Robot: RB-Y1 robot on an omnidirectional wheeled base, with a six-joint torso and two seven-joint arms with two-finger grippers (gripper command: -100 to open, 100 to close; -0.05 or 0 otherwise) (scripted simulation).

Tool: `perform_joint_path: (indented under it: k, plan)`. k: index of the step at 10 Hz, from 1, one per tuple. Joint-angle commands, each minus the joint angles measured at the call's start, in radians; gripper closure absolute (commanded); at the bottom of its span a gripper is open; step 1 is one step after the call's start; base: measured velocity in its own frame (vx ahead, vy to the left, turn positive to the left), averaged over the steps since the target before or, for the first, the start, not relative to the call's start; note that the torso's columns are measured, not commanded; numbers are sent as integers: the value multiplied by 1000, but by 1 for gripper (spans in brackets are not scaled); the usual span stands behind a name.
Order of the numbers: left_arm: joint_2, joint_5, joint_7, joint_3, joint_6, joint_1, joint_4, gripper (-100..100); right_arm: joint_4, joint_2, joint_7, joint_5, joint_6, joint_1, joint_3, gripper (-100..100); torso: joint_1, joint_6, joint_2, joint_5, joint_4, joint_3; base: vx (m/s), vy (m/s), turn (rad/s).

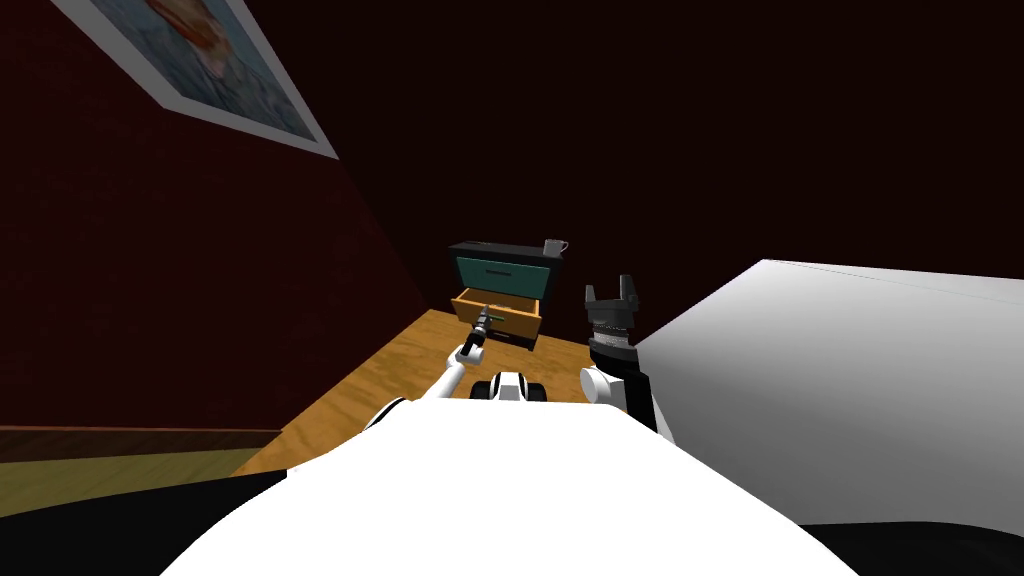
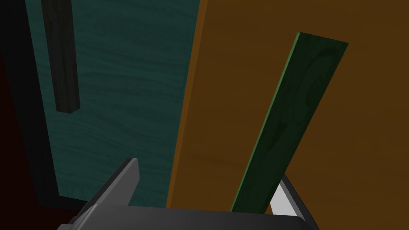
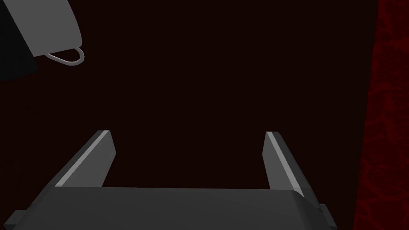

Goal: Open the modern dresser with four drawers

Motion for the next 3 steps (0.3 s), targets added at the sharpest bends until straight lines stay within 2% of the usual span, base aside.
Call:
perform_joint_path:
  k: [1,3]
  plan:
    - [0,0,0,0,1,1,1,0,0,0,0,0,0,0,0,0,0,0,-1,0,-1,0,0,0,0]
    - [0,0,0,0,2,2,2,0,0,0,0,0,0,0,0,0,1,0,-2,1,-2,-1,0,0,0]
